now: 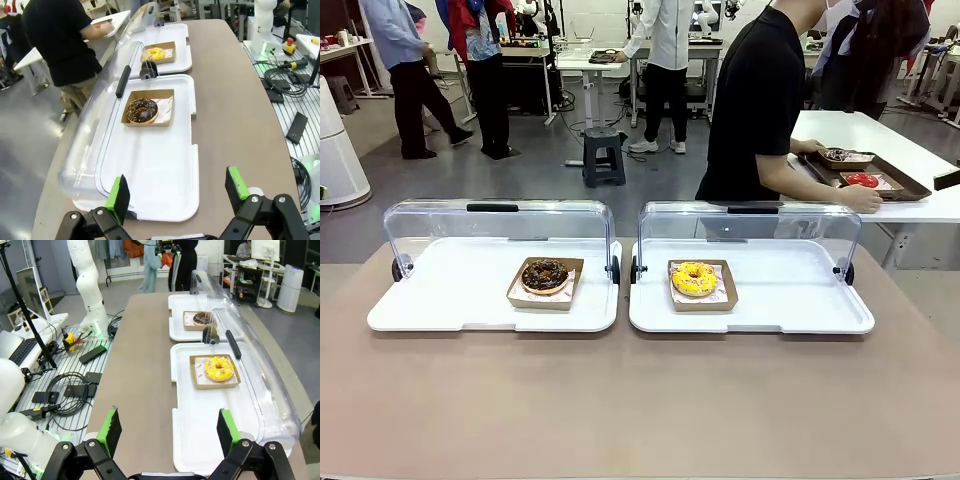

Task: Provide the desired donut to the person.
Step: Place the picked Paper togo box onto the Handle tray extended by the person.

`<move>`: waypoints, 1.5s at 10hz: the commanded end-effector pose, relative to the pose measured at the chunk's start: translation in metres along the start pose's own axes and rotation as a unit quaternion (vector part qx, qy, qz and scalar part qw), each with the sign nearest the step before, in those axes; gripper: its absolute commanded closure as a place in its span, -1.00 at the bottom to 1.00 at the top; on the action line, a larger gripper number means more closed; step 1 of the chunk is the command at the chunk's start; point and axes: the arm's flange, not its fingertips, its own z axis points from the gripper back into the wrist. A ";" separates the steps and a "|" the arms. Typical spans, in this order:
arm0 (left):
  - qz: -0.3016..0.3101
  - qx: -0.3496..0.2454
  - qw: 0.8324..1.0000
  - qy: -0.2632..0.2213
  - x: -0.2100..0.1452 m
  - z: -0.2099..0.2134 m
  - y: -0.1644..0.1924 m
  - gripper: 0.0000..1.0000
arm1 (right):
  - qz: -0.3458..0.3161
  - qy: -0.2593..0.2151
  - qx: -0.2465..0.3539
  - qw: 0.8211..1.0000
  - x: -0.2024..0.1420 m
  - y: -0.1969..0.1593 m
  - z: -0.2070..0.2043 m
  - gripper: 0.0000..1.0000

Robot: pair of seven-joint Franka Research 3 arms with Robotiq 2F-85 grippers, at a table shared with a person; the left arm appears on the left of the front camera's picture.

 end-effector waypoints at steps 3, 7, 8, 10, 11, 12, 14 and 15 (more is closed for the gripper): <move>-0.041 -0.011 0.999 -0.028 0.003 0.003 -0.010 -1.00 | 0.001 -0.001 -0.001 1.000 0.000 0.000 -0.001 -1.00; -0.079 -0.027 0.994 -0.068 0.009 0.009 -0.016 -1.00 | 0.001 -0.001 -0.001 1.000 0.000 0.000 -0.001 -1.00; -0.077 -0.022 0.995 -0.068 0.011 0.009 -0.015 -1.00 | 0.001 -0.001 -0.001 1.000 0.000 0.000 -0.001 -1.00; -0.065 -0.033 0.996 -0.056 0.011 0.004 -0.018 -1.00 | 0.001 -0.001 -0.001 1.000 0.000 0.000 -0.001 -1.00; -0.065 -0.033 0.996 -0.056 0.011 0.004 -0.018 -1.00 | 0.001 -0.001 -0.001 1.000 0.000 0.000 -0.001 -1.00; -0.065 -0.033 0.996 -0.056 0.011 0.004 -0.018 -1.00 | 0.001 -0.001 -0.001 1.000 0.000 0.000 -0.001 -1.00; -0.065 -0.033 0.996 -0.056 0.011 0.004 -0.018 -1.00 | 0.001 -0.001 -0.001 1.000 0.000 0.000 -0.001 -1.00; -0.065 -0.033 0.996 -0.056 0.011 0.004 -0.018 -1.00 | 0.001 -0.001 -0.001 1.000 0.000 0.000 -0.001 -1.00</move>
